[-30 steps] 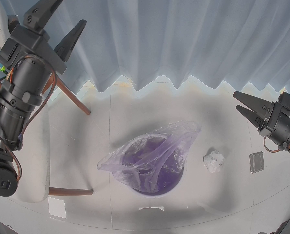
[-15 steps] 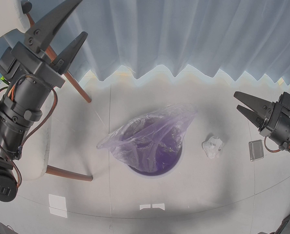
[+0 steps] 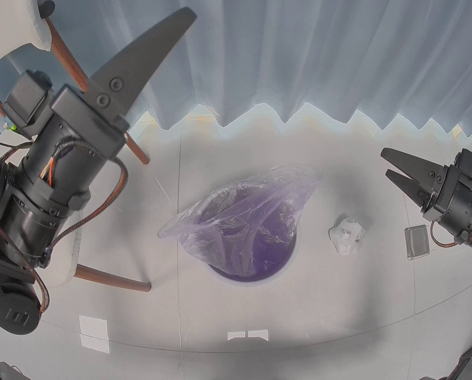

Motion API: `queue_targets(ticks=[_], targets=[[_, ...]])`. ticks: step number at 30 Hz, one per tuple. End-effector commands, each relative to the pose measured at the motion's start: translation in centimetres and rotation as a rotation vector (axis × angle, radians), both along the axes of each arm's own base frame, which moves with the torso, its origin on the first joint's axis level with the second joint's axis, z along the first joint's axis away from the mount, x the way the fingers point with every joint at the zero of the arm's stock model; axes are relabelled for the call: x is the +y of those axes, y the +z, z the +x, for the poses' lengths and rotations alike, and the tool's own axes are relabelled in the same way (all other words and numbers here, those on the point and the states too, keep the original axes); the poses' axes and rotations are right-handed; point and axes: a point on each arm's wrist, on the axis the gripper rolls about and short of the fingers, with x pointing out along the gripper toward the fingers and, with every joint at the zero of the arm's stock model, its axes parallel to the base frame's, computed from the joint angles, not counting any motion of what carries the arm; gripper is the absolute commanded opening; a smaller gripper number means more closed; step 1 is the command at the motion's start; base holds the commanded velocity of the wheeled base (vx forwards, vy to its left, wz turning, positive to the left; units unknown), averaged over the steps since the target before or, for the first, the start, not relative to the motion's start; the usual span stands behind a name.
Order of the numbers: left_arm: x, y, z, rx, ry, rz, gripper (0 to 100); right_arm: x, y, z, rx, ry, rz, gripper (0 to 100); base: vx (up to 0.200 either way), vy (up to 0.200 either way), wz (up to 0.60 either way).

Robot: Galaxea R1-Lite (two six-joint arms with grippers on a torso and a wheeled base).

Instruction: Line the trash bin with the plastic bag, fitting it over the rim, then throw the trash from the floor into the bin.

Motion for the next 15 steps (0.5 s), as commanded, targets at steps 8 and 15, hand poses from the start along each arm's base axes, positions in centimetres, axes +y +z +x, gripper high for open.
queue_targets(ticks=[8, 15], targets=[[0.5, 3.1, 0.8, 0.126, -0.012, 0.303, 100, -0.6, 1.3, -0.5, -0.052, -0.039, 0.023, 100, 0.000, 0.000, 0.00], [1.5, 2.3, 2.7, 0.240, -0.069, 0.697, 100, -1.1, 1.8, -0.6, -0.070, -0.056, 0.036, 100, 0.000, 0.000, 0.00]])
